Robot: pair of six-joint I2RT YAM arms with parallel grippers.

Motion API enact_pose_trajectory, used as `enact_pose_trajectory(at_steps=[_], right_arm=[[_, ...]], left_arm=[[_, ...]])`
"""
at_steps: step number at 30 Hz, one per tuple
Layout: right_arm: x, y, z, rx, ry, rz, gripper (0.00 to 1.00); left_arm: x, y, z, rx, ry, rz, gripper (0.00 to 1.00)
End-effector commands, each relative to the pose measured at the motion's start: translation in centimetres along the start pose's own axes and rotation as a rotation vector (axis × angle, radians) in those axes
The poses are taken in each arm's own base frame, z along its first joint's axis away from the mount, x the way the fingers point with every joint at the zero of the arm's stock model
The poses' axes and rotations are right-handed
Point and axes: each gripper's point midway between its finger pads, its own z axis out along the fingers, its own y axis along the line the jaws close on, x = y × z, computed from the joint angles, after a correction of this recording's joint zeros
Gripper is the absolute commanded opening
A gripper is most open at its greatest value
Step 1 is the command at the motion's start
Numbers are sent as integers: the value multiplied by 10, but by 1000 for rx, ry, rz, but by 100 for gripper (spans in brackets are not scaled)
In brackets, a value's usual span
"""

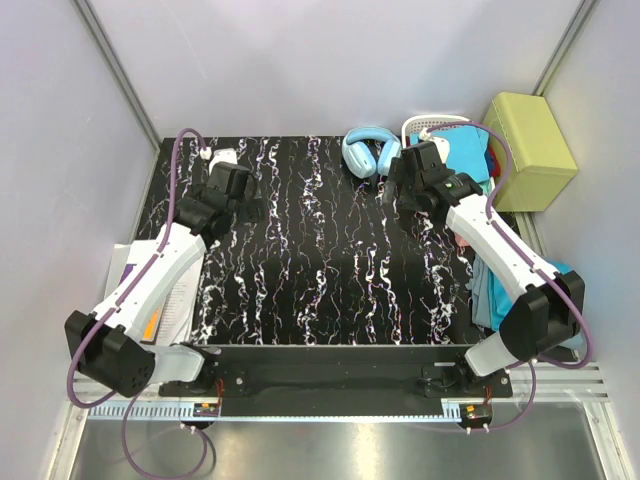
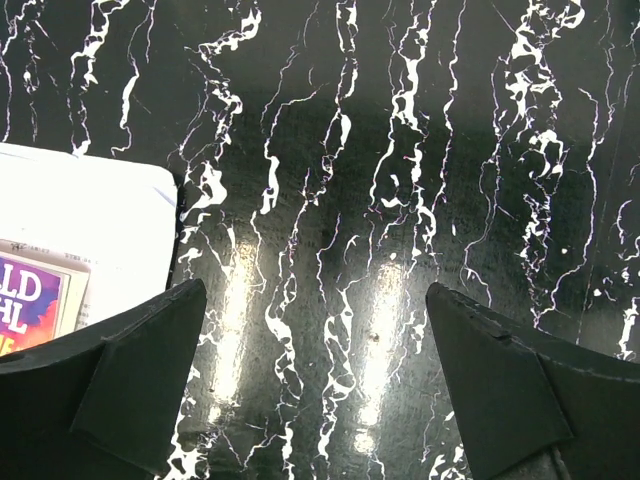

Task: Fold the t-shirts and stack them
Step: Grab crumpled tshirt from bin with the right arm

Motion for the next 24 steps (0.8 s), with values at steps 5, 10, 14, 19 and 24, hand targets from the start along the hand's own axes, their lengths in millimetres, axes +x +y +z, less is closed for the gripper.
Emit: enact_pose_trajectory(at_steps=[5, 10, 14, 19, 24], right_arm=[[-37, 2, -7, 33, -95, 2, 100], [-70, 8, 7, 102, -157, 14, 100], [-90, 11, 35, 164, -145, 14, 100], [-138, -12, 50, 214, -156, 140, 92], [-147, -39, 79, 299, -122, 121, 74]], left_arm=[[-10, -5, -17, 53, -38, -67, 99], [-6, -4, -32, 67, -3, -112, 99], [-2, -7, -53, 103, 5, -78, 99], [23, -5, -73, 122, 28, 3, 99], [42, 10, -71, 73, 37, 29, 99]])
